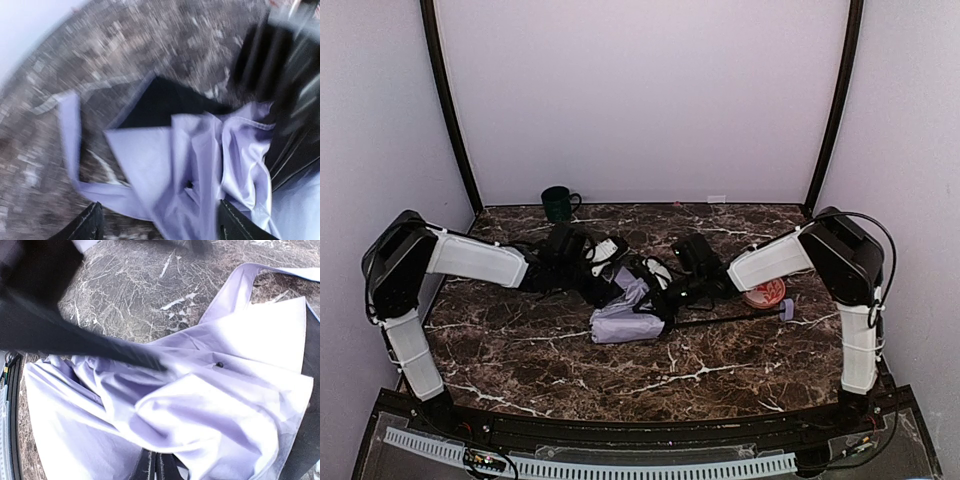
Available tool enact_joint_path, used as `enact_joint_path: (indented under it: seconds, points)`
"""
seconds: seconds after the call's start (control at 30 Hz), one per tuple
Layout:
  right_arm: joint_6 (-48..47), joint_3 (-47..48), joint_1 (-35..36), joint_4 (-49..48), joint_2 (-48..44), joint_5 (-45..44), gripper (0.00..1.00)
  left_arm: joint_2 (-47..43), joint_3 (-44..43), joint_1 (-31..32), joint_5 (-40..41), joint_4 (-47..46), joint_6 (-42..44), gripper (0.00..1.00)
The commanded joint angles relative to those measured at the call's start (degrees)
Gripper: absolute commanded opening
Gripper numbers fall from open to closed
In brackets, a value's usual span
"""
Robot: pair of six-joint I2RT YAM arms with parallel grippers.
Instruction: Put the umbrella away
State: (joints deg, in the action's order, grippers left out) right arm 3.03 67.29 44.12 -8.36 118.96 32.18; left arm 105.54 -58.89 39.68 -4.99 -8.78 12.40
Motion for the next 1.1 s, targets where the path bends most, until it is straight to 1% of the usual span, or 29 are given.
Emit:
enact_joint_path:
  seconds: [0.0,0.07,0.17,0.2,0.27,0.33,0.43,0.53,0.73,0.83,0.97,1.07]
  points:
    - [-0.8,-2.1,-1.3,14.5,5.2,-7.7,0.0,-10.5,0.3,0.1,7.5,-1.4,3.7,0.78]
    - [-0.6,-1.6,-1.4,15.2,5.4,-7.8,0.0,-13.4,1.9,0.7,6.3,-0.3,6.7,0.74]
    - [-0.3,0.4,-1.3,16.3,5.8,-8.0,0.0,-16.7,5.1,4.4,4.5,2.5,13.7,0.68]
    - [-0.1,0.7,-1.3,16.4,5.8,-7.8,0.0,-17.6,6.7,6.2,3.7,3.7,16.4,0.68]
    - [0.3,1.2,-1.3,16.6,5.8,-7.5,0.0,-19.0,8.6,9.0,-0.6,6.2,20.7,0.68]
    - [0.5,1.9,-1.3,17.1,5.9,-7.4,0.0,-19.3,9.9,10.7,-4.9,7.4,23.1,0.71]
    - [1.0,2.5,-1.3,17.5,6.0,-7.3,0.0,-18.3,10.9,11.0,-6.6,5.5,23.3,0.77]
    - [1.7,2.7,-1.3,17.0,6.0,-5.8,0.0,-14.9,9.3,11.0,-9.0,7.3,26.0,0.8]
    - [2.6,3.1,-1.3,16.5,5.6,-4.4,0.0,-6.9,6.4,11.0,-2.7,8.2,26.8,0.79]
    - [2.5,3.4,-1.3,16.6,5.4,-4.0,0.0,-4.6,6.5,11.0,-1.6,8.5,26.4,0.75]
    - [2.4,4.4,-1.3,17.2,5.2,-3.7,0.01,-1.9,6.2,11.0,0.7,10.6,25.5,0.58]
    - [2.1,5.4,-1.4,18.0,4.5,-3.6,0.07,-0.1,5.0,10.9,0.1,13.9,25.4,0.52]
